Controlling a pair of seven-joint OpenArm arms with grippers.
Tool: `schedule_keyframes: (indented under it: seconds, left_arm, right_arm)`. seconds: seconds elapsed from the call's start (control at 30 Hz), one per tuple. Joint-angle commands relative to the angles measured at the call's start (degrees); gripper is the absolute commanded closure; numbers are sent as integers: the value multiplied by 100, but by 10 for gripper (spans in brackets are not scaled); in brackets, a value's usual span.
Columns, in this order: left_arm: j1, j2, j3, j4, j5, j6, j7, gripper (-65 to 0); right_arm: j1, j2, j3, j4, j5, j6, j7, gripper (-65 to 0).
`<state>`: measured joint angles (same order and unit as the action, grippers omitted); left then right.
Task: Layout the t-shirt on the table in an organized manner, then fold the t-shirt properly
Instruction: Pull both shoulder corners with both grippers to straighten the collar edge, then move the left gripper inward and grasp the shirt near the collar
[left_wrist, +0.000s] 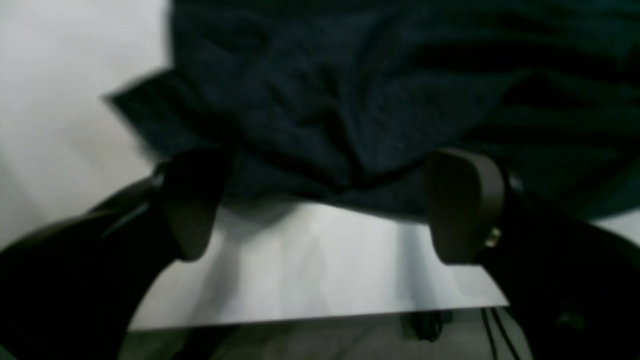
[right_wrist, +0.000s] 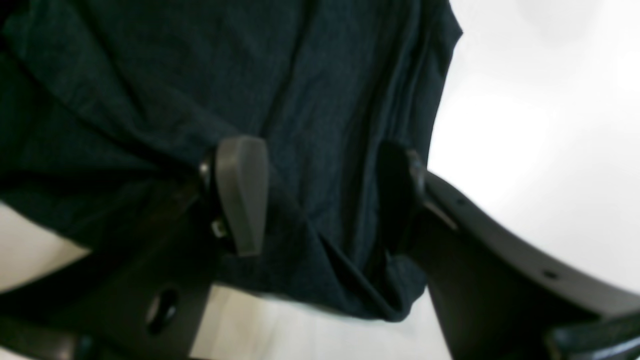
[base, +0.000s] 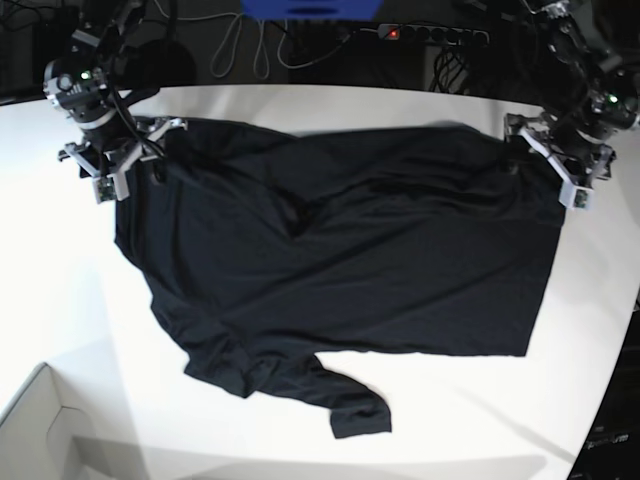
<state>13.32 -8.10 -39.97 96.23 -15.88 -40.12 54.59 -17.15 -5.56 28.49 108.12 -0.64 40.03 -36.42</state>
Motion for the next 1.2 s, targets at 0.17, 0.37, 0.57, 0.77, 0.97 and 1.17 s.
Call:
schedule_keyframes:
  seconds: [0.17, 0.37, 0.57, 0.77, 0.97, 1.17]
  left_arm:
    - [-290, -83, -61, -431, -78, 12, -153, -624]
    - [-686, -188, -69, -871, -78, 12, -162, -624]
    - [-1424, -170, -69, -994, -78, 12, -101, -624]
    - [-1767, -144, -69, -968, -113, 12, 75, -624]
    - [-1213, -47, -52, 105, -131, 12, 805, -624]
    - [-273, 401, 449, 993, -131, 12, 770, -624]
  right_arm:
    - [-13, 24, 12, 112, 95, -3, 113, -351]
    - [-57, 24, 12, 103, 95, -3, 139, -351]
    - [-57, 24, 12, 94, 95, -3, 139, -351]
    - [-66, 24, 12, 85, 95, -3, 139, -351]
    - [-250, 42, -40, 182, 78, -3, 157, -354]
    - [-435, 104, -700, 507, 78, -3, 157, -354]
